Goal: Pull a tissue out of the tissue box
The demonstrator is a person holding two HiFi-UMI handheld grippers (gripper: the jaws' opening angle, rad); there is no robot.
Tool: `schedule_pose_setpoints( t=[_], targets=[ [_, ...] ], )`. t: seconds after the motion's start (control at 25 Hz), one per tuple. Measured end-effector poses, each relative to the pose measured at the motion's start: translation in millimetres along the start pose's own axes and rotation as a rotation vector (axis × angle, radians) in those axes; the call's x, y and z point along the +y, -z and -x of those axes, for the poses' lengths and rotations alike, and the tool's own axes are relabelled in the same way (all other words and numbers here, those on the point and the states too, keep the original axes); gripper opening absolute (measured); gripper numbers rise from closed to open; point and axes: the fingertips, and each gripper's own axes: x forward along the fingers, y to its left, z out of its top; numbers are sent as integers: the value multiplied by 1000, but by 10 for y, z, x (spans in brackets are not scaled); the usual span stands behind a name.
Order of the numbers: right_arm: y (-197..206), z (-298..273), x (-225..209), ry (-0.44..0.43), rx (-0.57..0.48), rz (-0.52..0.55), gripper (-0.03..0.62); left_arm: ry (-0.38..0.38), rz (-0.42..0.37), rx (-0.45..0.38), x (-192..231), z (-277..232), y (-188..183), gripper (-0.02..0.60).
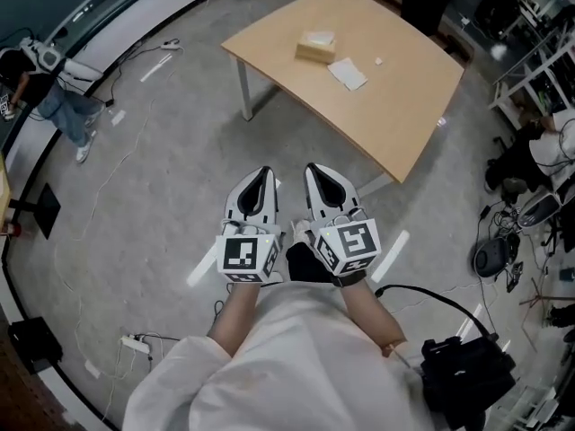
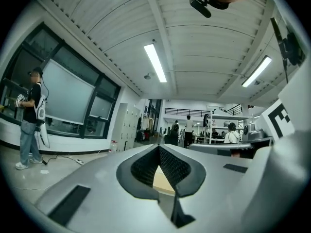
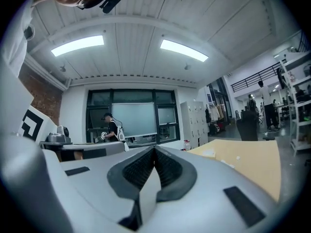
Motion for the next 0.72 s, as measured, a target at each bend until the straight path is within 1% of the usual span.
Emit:
schedule_pose_setpoints(
  t=[0.08,0.2,0.24,0.32,0.4,0.48,0.56,0.64,0.72],
  targets=[
    [-50,-307,-334,28,-2,9,2,18,-24,-9,19,-462,-34,2],
    [-218,-700,-904,117,2,34,2,36,-80,-37,45,-1161,-202,2],
    [-276,-789,-1079,142,1,37,2,52,-91,-35,27,-1365,-237,2],
    [-336,-919,-1415,181,4,31,2,104,-91,-2,-51,-1740,-211,2],
    [-301,-1053,-1748,205,16,8,2,144,-78,40,-124,-2105,-107,2],
    [-167,-1247,-2062,212,43,-21,2,156,-57,73,-135,-2467,39,2],
    [-32,-1461,-2263,199,74,-49,2,159,-40,92,-96,-2743,144,2],
    [-13,-1603,-2285,171,82,-58,2,153,-64,95,-29,-2859,146,2],
    [-68,-1765,-2295,155,63,-47,2,146,-114,97,94,-3001,144,2]
  ],
)
